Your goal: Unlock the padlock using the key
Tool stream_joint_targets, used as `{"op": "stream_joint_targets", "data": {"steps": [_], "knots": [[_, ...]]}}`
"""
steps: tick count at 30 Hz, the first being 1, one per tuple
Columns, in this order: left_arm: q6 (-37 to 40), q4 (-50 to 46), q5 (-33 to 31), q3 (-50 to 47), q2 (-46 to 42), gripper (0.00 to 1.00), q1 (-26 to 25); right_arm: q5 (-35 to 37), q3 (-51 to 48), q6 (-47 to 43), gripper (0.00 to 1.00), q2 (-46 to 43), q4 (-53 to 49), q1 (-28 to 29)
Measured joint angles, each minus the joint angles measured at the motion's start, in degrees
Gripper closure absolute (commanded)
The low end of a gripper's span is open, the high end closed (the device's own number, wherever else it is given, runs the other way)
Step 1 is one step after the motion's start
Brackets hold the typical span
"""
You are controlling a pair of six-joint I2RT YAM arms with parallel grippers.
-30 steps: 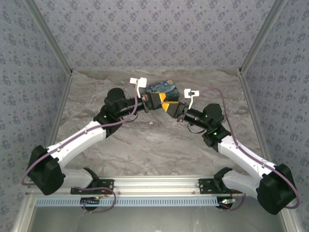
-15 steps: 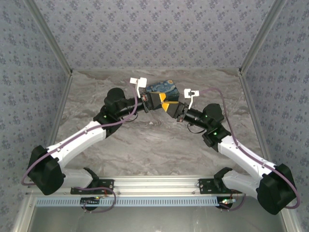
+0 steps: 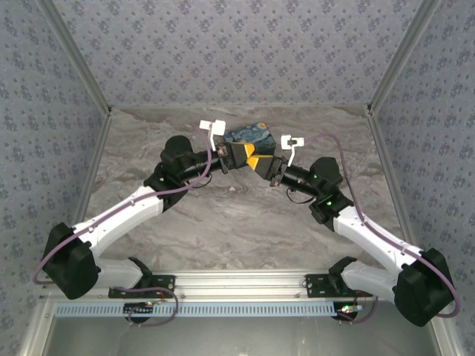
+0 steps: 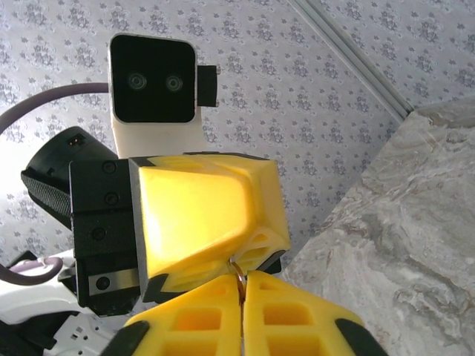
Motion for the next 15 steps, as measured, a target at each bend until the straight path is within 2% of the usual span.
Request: {"op": "stream_joint_targets", "data": {"steps": [1,3,5,9,12,15], "knots": [[0.0,0.0,-0.2,0.0,0.0,0.94,0.0,0.0,0.0,0.0,0.99,0.0,0.0,0.0],[0.3,-0.2,-0.4,0.0,0.0,0.74,0.0,0.3,0.0,-0.2,1.0,-0.1,-0.5,0.0],[0.6,-0.7,-0.8,0.0,0.0,0.51,-0.1,0.9,0.0,-1.1,1.0,-0.5,-2.9,0.0],[2.4,-4.5,-3.1,0.0,-0.2,0.18,-0.1,5.2,0.0,-5.6,1.0,-3.8,-13.3,0.5],[3.7,-9.7,-6.0,0.3,-0.3,0.05,0.1,10.2,-0.2,-9.2,1.0,-8.1,-23.2,1.4],[6.0,-16.5,-9.3,2.3,0.5,0.01,0.5,15.5,-0.9,-12.1,1.0,-12.5,-32.1,1.8]]}}
